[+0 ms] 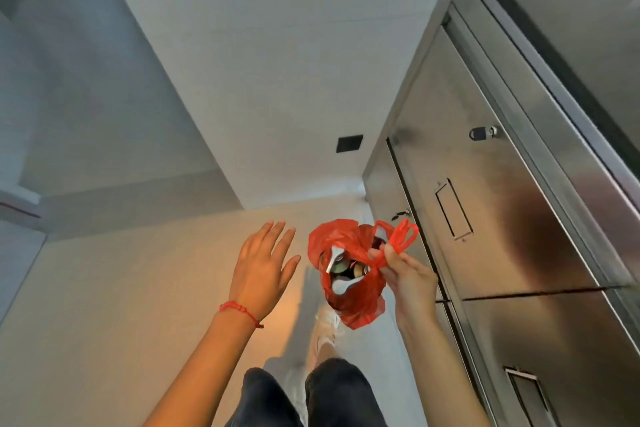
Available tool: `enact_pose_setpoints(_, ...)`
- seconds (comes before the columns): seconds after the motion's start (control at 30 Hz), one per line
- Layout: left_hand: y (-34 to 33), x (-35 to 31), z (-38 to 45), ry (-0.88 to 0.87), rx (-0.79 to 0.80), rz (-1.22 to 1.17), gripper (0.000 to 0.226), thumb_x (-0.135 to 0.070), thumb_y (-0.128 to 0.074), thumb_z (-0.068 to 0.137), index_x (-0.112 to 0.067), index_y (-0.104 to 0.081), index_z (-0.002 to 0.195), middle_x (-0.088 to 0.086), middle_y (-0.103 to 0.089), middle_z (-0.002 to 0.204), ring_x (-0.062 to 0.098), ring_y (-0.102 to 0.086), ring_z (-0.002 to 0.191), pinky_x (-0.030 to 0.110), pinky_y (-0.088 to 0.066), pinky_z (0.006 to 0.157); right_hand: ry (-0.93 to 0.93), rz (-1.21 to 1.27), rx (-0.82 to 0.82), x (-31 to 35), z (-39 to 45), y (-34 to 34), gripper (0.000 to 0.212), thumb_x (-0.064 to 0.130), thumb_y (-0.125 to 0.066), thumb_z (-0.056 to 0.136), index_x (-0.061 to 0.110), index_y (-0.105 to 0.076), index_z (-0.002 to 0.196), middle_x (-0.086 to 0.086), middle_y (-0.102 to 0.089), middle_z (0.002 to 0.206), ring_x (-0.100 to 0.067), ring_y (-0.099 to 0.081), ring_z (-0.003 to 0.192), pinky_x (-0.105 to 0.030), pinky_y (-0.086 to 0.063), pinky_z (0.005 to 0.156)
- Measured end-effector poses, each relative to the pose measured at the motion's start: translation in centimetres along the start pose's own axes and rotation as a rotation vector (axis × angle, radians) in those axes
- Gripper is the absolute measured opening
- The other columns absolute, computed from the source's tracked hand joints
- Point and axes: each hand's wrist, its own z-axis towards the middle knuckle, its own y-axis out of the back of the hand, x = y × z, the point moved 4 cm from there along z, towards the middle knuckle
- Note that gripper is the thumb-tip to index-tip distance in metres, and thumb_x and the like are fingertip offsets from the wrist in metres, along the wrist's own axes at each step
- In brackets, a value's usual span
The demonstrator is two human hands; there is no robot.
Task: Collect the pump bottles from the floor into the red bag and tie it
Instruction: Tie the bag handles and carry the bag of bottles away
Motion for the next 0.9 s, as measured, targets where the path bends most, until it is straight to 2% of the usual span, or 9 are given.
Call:
enact_pose_setpoints(0.1, -0.3, 1.1, 4.2, 0.038, 0.020, 0.021, 0.070, -0.049, -0.009, 0.094, -0.005, -0.056, 0.120, 0.020, -0.060, 0.122, 0.039, -0.054, 0.114, 0.055, -0.044, 0.092, -0.042, 0.016, 0.001, 0.3, 4.8, -2.3, 0.007, 0.005, -0.065, 0.080, 0.006, -0.071, 0.077, -0.004, -0.074, 0.063, -0.012, -0.071, 0.063, -0.017, -0.054, 0.055)
enact_pose_setpoints(0.2, -1.1, 2.4, 8.1, 0.077, 0.039, 0.034, 0.067, -0.047, -0.010, 0.094, -0.006, -0.056, 0.120, 0.019, -0.060, 0.123, 0.038, -0.055, 0.114, 0.054, -0.045, 0.091, -0.057, -0.047, 0.005, 0.1, 9.1, -4.1, 0.016, 0.011, -0.068, 0.079, 0.014, -0.074, 0.065, -0.003, -0.075, 0.067, -0.014, -0.071, 0.068, -0.018, -0.054, 0.059)
enact_pose_setpoints(0.37, -3.5, 4.9, 14.2, 0.053, 0.058, 0.057, 0.053, -0.040, -0.030, 0.089, -0.007, -0.056, 0.120, 0.018, -0.060, 0.123, 0.037, -0.056, 0.114, 0.053, -0.046, 0.090, -0.077, -0.114, 0.003, -1.8, 15.6, -6.9, 0.017, 0.017, -0.069, 0.079, 0.022, -0.076, 0.063, 0.001, -0.075, 0.069, -0.017, -0.070, 0.076, -0.021, -0.050, 0.065)
enact_pose_setpoints(0.43, -4.8, 6.4, 16.9, 0.051, 0.070, 0.056, 0.056, -0.043, -0.023, 0.092, -0.007, -0.056, 0.121, 0.018, -0.060, 0.124, 0.037, -0.055, 0.114, 0.054, -0.046, 0.090, -0.071, -0.139, -0.014, -3.3, 18.5, -7.8, 0.015, 0.018, -0.069, 0.079, 0.023, -0.076, 0.067, 0.002, -0.075, 0.070, -0.020, -0.068, 0.081, -0.024, -0.050, 0.070)
enact_pose_setpoints(0.6, -9.8, 10.2, 23.2, 0.022, 0.071, 0.023, 0.064, -0.045, -0.014, 0.095, -0.003, -0.056, 0.119, 0.022, -0.060, 0.122, 0.041, -0.054, 0.113, 0.055, -0.046, 0.089, -0.066, -0.150, -0.079, -8.7, 26.1, -8.7, 0.013, 0.020, -0.069, 0.078, 0.025, -0.077, 0.069, 0.004, -0.075, 0.067, -0.012, -0.068, 0.072, -0.017, -0.052, 0.064)
enact_pose_setpoints(0.67, -12.3, 11.6, 25.5, 0.001, 0.074, 0.022, 0.065, -0.045, -0.014, 0.095, -0.002, -0.057, 0.118, 0.023, -0.060, 0.121, 0.042, -0.055, 0.113, 0.056, -0.047, 0.087, -0.070, -0.148, -0.105, -11.3, 29.1, -8.8, 0.014, 0.020, -0.070, 0.078, 0.025, -0.076, 0.068, 0.006, -0.073, 0.064, -0.011, -0.066, 0.072, -0.022, -0.051, 0.070)
enact_pose_setpoints(0.8, -18.1, 14.3, 28.5, -0.024, 0.100, 0.035, 0.067, -0.048, -0.012, 0.095, -0.004, -0.055, 0.121, 0.022, -0.058, 0.123, 0.042, -0.053, 0.114, 0.057, -0.045, 0.089, -0.069, -0.118, -0.161, -16.3, 34.7, -9.2, 0.020, 0.015, -0.070, 0.078, 0.024, -0.075, 0.061, 0.008, -0.071, 0.059, -0.022, -0.061, 0.080, -0.035, -0.049, 0.082)
enact_pose_setpoints(0.9, -22.9, 16.6, 30.0, -0.040, 0.117, 0.024, 0.060, -0.044, -0.019, 0.095, -0.003, -0.054, 0.121, 0.023, -0.058, 0.124, 0.041, -0.052, 0.115, 0.056, -0.044, 0.090, -0.085, -0.100, -0.184, -19.9, 38.6, -9.3, 0.022, 0.013, -0.070, 0.078, 0.023, -0.075, 0.059, 0.009, -0.070, 0.058, -0.024, -0.062, 0.081, -0.038, -0.048, 0.085)
